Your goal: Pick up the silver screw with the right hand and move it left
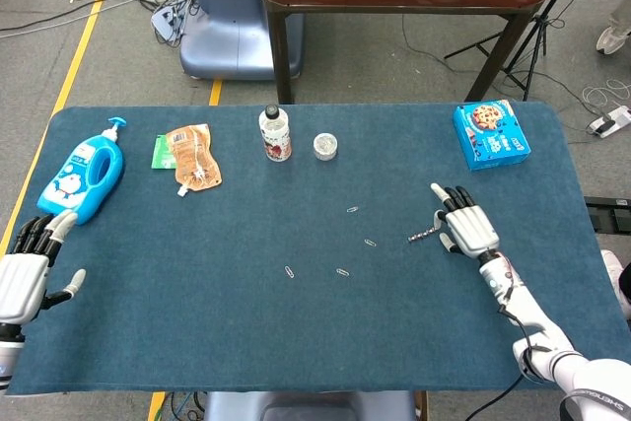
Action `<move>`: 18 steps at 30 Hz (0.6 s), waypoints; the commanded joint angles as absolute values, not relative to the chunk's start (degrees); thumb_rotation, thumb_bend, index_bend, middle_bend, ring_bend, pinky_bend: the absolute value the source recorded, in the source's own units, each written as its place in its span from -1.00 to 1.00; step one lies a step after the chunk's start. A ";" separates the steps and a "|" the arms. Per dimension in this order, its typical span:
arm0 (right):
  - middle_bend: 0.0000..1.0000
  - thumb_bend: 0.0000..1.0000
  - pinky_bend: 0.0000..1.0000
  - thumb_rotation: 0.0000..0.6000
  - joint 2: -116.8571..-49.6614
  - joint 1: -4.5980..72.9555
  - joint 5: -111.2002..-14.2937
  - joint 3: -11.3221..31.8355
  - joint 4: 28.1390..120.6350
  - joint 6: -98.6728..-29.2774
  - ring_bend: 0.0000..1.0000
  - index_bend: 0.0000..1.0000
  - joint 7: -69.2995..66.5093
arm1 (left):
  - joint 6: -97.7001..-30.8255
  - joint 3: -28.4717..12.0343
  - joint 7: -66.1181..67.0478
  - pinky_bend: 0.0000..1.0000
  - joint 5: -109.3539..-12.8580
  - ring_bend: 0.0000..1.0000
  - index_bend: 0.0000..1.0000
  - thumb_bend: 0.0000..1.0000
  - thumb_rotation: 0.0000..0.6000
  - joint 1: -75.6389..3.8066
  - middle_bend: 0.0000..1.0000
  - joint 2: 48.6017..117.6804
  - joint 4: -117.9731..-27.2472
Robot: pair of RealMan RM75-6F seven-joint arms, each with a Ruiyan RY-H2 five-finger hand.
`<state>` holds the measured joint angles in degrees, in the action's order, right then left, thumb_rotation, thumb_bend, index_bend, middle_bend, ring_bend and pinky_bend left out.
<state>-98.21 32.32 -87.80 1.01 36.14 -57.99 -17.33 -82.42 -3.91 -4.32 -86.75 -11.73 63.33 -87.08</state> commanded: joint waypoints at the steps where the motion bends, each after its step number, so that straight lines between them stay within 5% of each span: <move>1: -1.00 -0.18 -1.00 1.00 -98.79 32.64 -87.87 0.95 35.28 -57.60 -1.00 -0.01 -17.64 | -82.50 -3.93 -4.44 -1.00 -86.75 -1.00 -1.00 -0.27 1.00 -11.69 -1.00 63.27 -87.07; 18: -1.00 -0.18 -1.00 1.00 -101.11 33.95 -87.90 0.90 31.01 -56.27 -1.00 0.00 -19.03 | -82.66 -3.75 -5.91 -1.00 -87.22 -1.00 -1.00 -0.27 1.00 -11.52 -1.00 62.78 -86.92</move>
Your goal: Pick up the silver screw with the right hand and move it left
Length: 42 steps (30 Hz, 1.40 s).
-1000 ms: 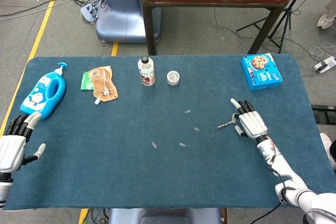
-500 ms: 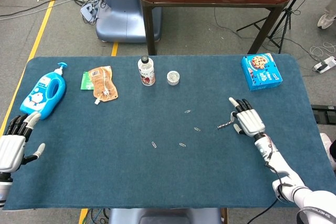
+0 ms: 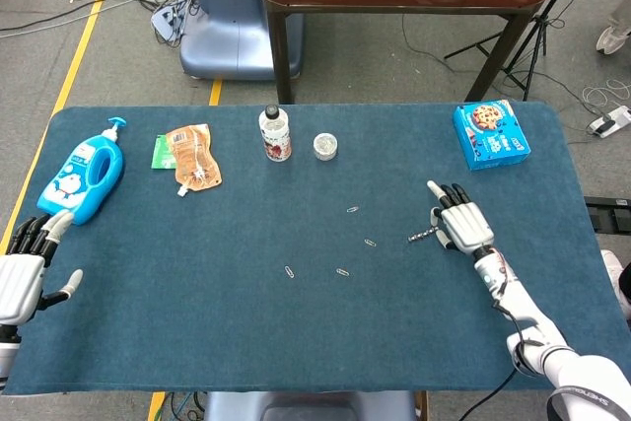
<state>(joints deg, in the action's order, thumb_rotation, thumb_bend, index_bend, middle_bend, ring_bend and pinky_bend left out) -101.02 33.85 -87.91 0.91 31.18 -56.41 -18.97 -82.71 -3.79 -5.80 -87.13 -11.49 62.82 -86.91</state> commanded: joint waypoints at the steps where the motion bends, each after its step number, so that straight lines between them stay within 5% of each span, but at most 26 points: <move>1: -1.00 -0.18 -1.00 1.00 -101.16 34.00 -87.91 0.87 30.91 -56.21 -1.00 0.00 -19.08 | -82.62 -3.70 -6.09 -1.00 -87.34 -1.00 -1.00 -0.27 1.00 -11.55 -1.00 62.73 -86.92; 42: -0.94 -0.04 -1.00 1.00 -107.51 33.69 -89.63 -0.66 22.21 -58.80 -1.00 0.08 -20.34 | -83.20 -3.38 -8.11 -1.00 -88.26 -1.00 -1.00 -0.27 1.00 -11.30 -1.00 62.08 -86.95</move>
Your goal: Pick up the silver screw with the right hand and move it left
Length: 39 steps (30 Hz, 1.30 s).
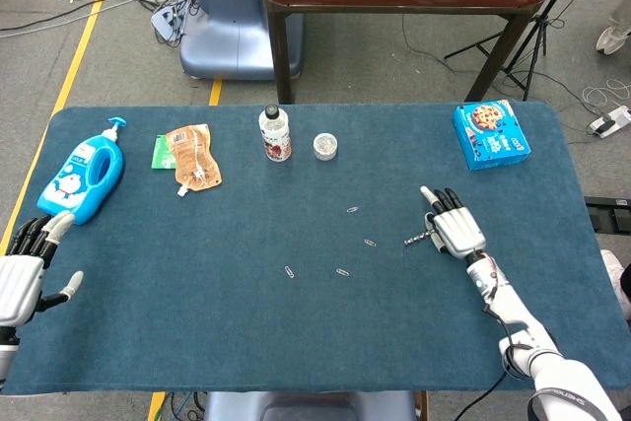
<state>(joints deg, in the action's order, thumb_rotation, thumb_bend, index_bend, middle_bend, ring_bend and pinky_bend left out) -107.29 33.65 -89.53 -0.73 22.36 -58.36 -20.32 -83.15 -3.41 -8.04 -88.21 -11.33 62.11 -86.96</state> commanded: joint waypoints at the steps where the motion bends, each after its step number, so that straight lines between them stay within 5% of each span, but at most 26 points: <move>1: -0.94 -0.03 -1.00 1.00 -107.49 33.72 -89.68 -0.66 22.26 -59.04 -1.00 0.10 -20.37 | -83.21 -3.38 -8.21 -1.00 -88.29 -1.00 -1.00 -0.27 1.00 -11.30 -1.00 62.07 -86.95; 19: -0.93 0.01 -1.00 1.00 -98.76 34.15 -89.95 0.85 37.62 -65.11 -1.00 0.14 -13.39 | -82.73 -2.97 -7.28 -1.00 -89.17 -1.00 -1.00 -0.27 1.00 -11.80 -1.00 62.61 -86.97; 39: -0.93 0.01 -1.00 1.00 -96.86 37.43 -87.40 2.98 47.80 -58.85 -1.00 0.14 -2.04 | -86.59 -2.78 -10.27 -1.00 -90.85 -1.00 -1.00 -0.27 1.00 -10.29 -1.00 61.30 -87.04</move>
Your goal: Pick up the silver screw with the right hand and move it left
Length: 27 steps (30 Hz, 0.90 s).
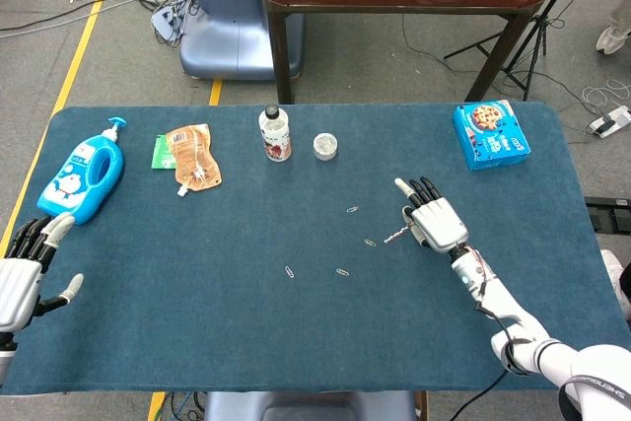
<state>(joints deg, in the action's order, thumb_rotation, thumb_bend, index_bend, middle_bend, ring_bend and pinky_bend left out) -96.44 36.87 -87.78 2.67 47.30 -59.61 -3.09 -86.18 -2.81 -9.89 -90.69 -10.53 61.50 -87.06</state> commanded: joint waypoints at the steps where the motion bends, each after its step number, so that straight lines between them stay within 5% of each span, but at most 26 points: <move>1: -0.93 0.01 -1.00 1.00 -97.04 37.58 -87.32 3.03 47.88 -58.62 -1.00 0.14 -1.68 | -86.82 -2.78 -10.46 -1.00 -90.88 -1.00 -1.00 -0.27 1.00 -10.17 -1.00 61.21 -87.02; 27: -0.93 0.01 -1.00 1.00 -102.37 39.86 -86.57 3.03 41.12 -55.10 -1.00 0.14 -3.42 | -88.33 -2.94 -12.85 -1.00 -91.36 -1.00 -1.00 -0.27 1.00 -9.38 -1.00 60.49 -86.52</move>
